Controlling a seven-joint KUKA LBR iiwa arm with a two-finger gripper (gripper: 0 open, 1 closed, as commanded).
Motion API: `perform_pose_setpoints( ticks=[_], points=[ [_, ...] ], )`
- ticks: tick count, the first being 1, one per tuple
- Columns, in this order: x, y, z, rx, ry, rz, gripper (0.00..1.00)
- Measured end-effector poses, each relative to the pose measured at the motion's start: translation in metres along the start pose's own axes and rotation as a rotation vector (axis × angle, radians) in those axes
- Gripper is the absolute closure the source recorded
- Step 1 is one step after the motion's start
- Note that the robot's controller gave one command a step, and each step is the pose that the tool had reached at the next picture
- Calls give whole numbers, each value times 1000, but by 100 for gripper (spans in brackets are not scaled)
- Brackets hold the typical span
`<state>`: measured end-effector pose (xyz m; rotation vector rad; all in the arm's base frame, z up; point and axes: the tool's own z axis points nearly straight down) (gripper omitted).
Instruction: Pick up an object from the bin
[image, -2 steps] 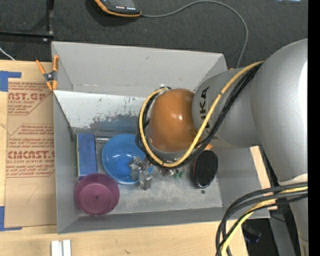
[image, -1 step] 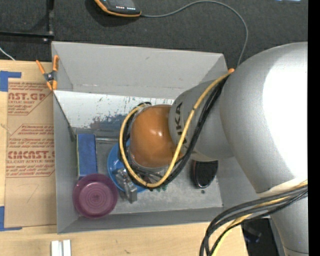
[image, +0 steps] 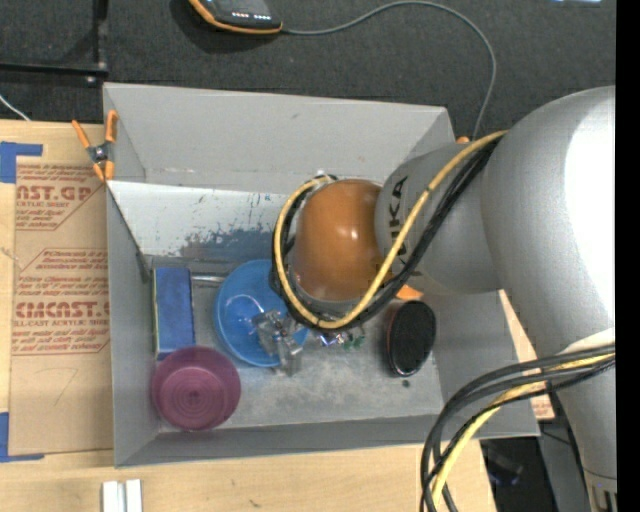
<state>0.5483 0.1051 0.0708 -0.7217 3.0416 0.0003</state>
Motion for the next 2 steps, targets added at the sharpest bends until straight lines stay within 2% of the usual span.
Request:
perform_pose_setpoints(
  ticks=[1, 2],
  points=[
    [4, 37, -69, -3, 4, 12, 100],
    [-30, 30, -50, 3, -12, -202, 100]
  ],
)
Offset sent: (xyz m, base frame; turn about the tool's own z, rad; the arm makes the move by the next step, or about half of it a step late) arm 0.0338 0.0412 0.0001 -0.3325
